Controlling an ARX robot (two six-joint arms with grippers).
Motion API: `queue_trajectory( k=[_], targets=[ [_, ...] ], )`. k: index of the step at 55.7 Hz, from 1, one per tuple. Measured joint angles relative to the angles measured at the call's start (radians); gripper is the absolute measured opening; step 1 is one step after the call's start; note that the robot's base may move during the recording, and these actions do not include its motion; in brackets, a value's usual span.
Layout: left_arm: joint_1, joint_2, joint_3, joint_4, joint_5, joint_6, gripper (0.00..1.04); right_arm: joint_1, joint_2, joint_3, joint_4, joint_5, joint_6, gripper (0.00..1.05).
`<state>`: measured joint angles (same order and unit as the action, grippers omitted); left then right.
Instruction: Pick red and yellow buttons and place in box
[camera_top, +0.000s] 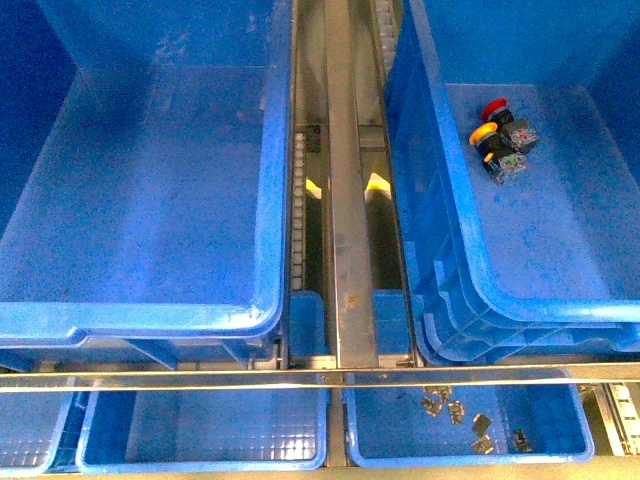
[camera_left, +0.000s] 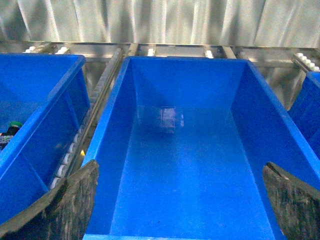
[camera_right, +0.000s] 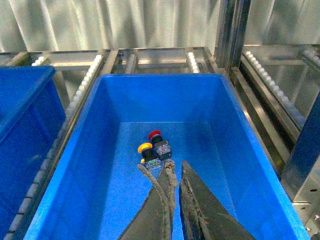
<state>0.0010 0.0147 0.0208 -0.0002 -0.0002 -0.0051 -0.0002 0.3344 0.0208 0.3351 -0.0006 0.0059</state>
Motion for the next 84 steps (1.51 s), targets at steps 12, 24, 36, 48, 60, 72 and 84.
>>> queue_trajectory(
  k=[12,24,36,48,60,72,84],
  targets=[
    [0.0,0.0,0.0,0.0,0.0,0.0,0.97,0.0,-0.083,0.0,-0.082,0.0,0.0,0.04],
    [0.0,0.0,0.0,0.0,0.0,0.0,0.97,0.0,-0.149,0.0,-0.148,0.0,0.0,0.04],
    [0.0,0.0,0.0,0.0,0.0,0.0,0.97,0.0,-0.328,0.0,-0.33,0.001,0.0,0.04],
    [0.0,0.0,0.0,0.0,0.0,0.0,0.97,0.0,-0.33,0.0,-0.333,0.001,0.0,0.04],
    [0.0,0.0,0.0,0.0,0.0,0.0,0.97,0.0,-0.33,0.0,-0.333,0.001,-0.002,0.29],
    [0.0,0.0,0.0,0.0,0.0,0.001,0.97,0.0,-0.33,0.0,-0.333,0.0,-0.002,0.68],
    [0.0,0.0,0.0,0.0,0.0,0.0,0.97,0.0,-0.33,0.0,-0.333,0.001,-0.002,1.0]
  ],
)
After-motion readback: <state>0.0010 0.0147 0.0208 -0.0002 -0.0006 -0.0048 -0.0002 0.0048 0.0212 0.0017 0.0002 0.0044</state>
